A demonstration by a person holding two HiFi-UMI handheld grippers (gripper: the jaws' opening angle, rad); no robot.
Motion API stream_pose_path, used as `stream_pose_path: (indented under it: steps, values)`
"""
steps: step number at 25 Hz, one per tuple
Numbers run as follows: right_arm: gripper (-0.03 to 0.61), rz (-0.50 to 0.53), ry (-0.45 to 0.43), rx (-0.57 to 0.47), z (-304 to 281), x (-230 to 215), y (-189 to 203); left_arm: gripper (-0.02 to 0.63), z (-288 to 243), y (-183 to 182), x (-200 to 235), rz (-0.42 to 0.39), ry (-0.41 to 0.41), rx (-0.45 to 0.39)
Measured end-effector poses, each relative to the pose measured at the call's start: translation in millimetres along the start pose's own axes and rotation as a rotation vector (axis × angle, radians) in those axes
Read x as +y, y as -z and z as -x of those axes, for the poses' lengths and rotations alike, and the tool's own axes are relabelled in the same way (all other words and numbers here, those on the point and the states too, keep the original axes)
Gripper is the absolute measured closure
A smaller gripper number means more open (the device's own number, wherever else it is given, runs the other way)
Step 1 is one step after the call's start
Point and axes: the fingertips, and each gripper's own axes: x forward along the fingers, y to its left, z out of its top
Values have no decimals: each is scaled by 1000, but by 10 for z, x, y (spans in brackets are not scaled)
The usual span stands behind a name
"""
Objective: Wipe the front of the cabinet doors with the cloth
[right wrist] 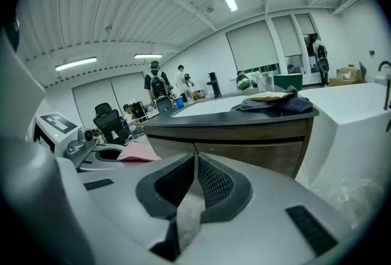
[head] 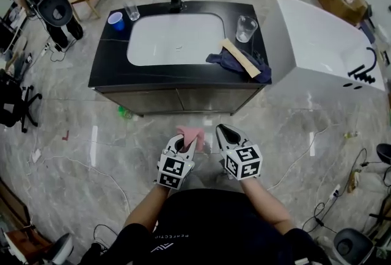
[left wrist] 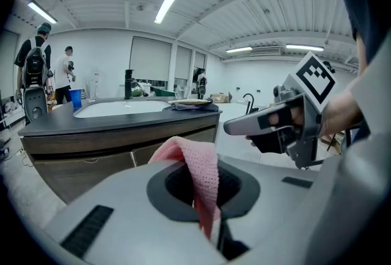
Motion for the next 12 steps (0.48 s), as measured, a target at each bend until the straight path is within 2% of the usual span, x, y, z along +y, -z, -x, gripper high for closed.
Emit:
stream_pose_path:
  steps: [7,12]
  values:
    - [535,51,-58,-2,20,256,-71,601,223,-3,-50,53,-30,-26]
    - [535,61,-85,11,36,356,-26,601,338,9,9,59,-69,-36]
